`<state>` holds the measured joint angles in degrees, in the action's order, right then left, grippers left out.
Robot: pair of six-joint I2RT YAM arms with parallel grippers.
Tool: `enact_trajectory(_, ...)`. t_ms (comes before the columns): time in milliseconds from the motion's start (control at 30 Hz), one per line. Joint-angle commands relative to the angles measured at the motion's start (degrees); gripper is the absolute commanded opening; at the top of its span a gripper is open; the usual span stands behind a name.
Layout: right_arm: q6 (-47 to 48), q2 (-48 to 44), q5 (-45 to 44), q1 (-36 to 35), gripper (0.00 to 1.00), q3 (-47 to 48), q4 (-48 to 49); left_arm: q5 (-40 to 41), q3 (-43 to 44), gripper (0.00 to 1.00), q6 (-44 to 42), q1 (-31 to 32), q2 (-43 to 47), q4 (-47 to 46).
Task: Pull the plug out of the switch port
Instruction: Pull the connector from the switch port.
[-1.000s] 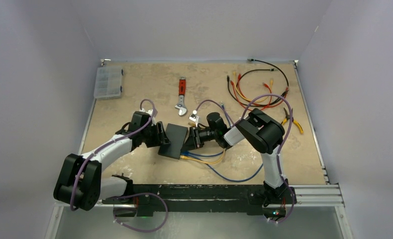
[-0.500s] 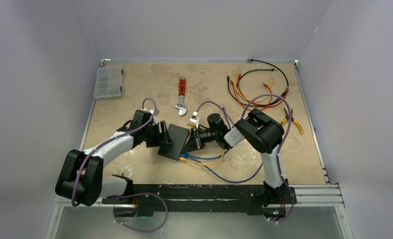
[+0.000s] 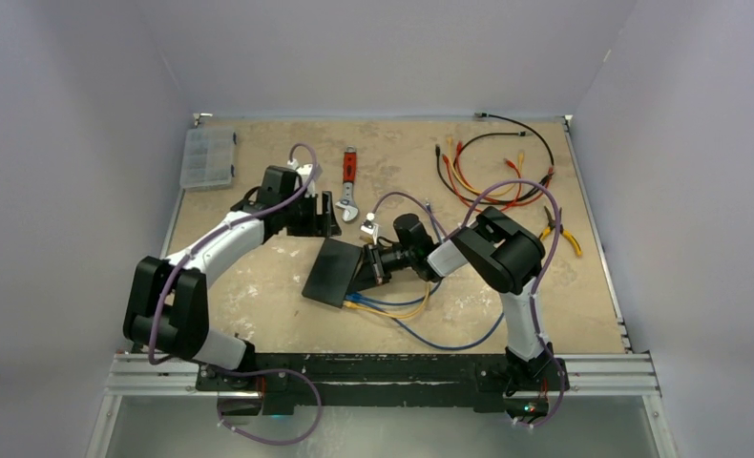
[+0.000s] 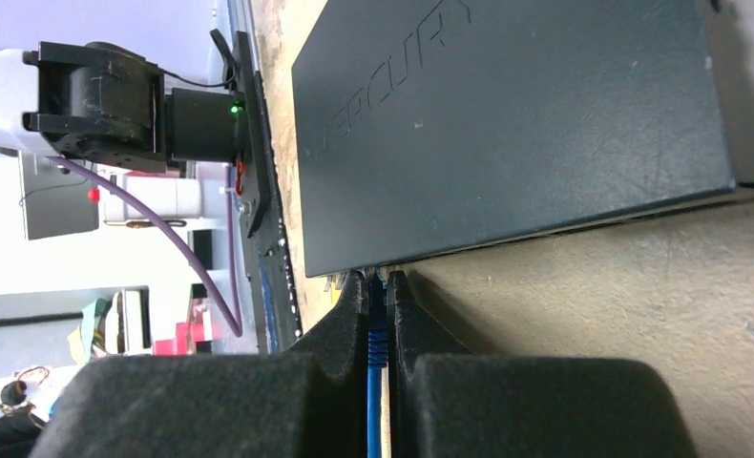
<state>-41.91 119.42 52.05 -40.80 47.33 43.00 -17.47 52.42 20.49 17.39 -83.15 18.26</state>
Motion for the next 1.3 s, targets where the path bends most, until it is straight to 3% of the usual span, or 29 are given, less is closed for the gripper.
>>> enact_trajectory(0, 4.3, 0.8, -4.0, -0.5, 0.0, 2.4, -6.8, -1.8, 5.3, 0.7, -6.6, 0.3, -2.7, 3.2)
enact_trajectory(300, 6.6, 0.6, -4.8, -0.4, 0.0, 4.1, -11.1, -3.0, 3.5, 0.69, -8.8, 1.6, -8.9, 3.0)
enact_trajectory(500, 5.2, -0.3, -5.4, -0.4, 0.0, 2.2, -9.2, 16.0, 7.7, 0.73, -11.2, 10.2, -14.2, 10.3)
enact_trajectory(633, 4.0, -1.1, -6.3, -0.4, 0.0, 1.0, -7.8, 25.1, 7.8, 0.78, -11.4, 12.0, -15.6, 12.4)
enact_trajectory(767, 3.8, -1.4, -6.0, -0.5, 0.0, 0.7, -7.2, 25.0, 8.3, 0.81, -11.4, 12.0, -19.0, 13.7)
enact_trajectory(1267, 6.3, -7.3, -8.0, -0.5, 0.0, -2.4, -10.8, 26.9, 8.8, 0.72, -11.2, 12.1, -22.8, 14.9)
